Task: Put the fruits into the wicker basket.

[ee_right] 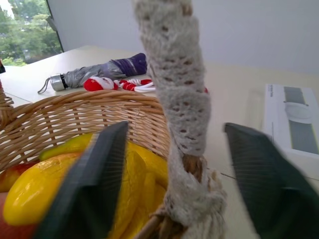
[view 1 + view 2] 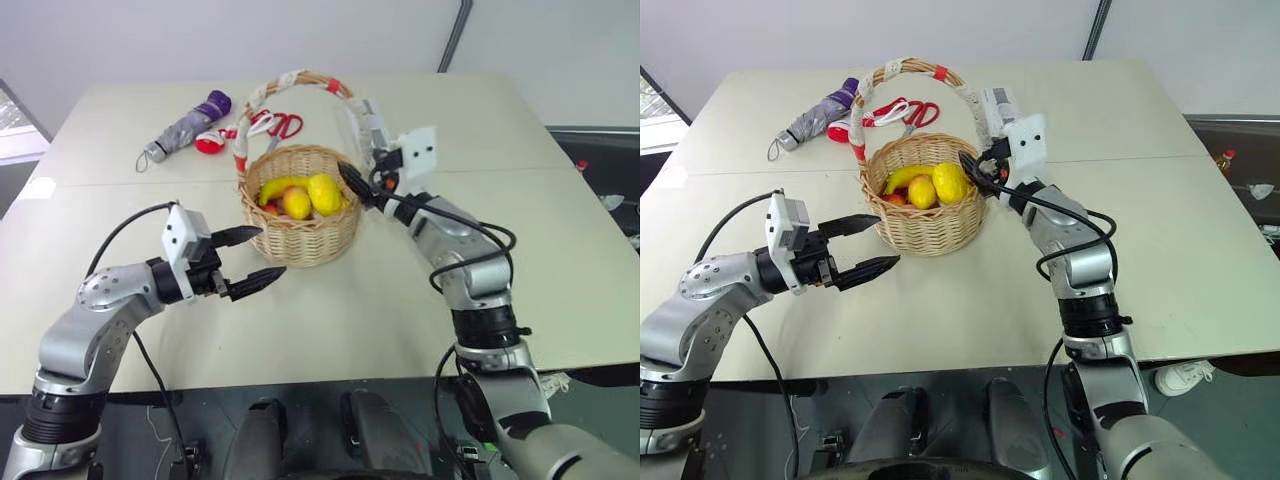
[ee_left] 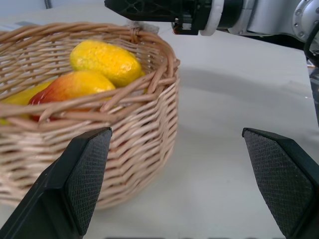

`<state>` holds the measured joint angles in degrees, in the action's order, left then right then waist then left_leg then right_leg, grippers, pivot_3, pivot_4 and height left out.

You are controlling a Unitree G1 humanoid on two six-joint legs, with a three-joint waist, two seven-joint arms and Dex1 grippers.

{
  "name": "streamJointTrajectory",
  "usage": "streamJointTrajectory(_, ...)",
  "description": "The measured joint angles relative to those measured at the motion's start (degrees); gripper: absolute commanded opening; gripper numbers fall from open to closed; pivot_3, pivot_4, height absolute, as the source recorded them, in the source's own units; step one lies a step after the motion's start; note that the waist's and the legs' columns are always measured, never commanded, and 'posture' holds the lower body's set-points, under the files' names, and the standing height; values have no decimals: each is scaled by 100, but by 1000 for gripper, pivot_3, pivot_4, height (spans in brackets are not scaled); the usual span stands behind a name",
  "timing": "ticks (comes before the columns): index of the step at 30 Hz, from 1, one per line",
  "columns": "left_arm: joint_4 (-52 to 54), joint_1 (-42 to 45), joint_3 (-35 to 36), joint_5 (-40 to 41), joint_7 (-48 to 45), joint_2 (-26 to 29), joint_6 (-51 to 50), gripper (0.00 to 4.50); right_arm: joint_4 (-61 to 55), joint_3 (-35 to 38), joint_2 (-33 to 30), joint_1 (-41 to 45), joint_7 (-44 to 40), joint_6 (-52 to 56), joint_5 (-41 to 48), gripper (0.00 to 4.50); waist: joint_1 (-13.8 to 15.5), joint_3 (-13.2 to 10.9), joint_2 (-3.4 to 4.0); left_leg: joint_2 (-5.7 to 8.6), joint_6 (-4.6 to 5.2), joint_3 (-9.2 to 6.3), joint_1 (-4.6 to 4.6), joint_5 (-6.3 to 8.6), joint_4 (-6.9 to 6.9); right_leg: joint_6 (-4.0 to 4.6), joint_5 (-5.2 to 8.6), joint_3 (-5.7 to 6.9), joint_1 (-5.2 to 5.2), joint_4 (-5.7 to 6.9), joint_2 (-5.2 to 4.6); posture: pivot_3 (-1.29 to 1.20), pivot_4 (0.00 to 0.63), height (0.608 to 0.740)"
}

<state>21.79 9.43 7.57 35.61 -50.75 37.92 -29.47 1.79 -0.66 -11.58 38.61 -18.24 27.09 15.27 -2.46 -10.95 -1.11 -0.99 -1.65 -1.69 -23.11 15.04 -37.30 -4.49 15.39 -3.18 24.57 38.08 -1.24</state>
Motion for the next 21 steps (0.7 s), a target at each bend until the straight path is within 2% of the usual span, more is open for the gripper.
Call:
streamJointTrajectory(3,111,-73,1,2,42,4,-20,4500,25,26,10,-3,18,-100,-58,95,-2,0,0,8,0,0,0,0,-2,-3,-1,4,0,0,-22,0,150,740)
streamJointTrajectory(9,202,-93,-11,7,116,-28,-35,4500,-626,231,-248,-507,66,-158,-58,103,25,0,1,13,-1,-2,-5,0,-2,-4,-1,10,1,-2,-24,0,150,740)
streamJointTrajectory(11,192,-69,-18,11,88,-38,-39,4500,-923,628,-613,-763,219,-157,-106,103,68,0,1,19,-1,-1,-12,0,-6,-4,-1,13,1,-5,-30,0,150,740)
streamJointTrajectory(15,58,100,-170,5,-62,-52,-35,4500,-992,1874,-1242,-1012,865,-142,-273,103,146,0,1,26,-1,15,-12,0,-7,-6,-1,12,1,-10,-30,0,150,740)
streamJointTrajectory(18,-208,354,-340,-23,-145,-202,-1,4500,-830,2520,-1359,-1048,1181,-172,-259,103,106,0,1,26,0,22,-8,0,-6,-6,-1,9,0,-10,-18,0,150,740)
streamJointTrajectory(21,-381,688,-480,-82,-146,-399,118,4500,-329,2810,-1355,-1044,1418,-249,-239,103,19,0,1,23,0,21,-2,-1,-6,-5,-1,6,-1,-2,-11,0,150,740)
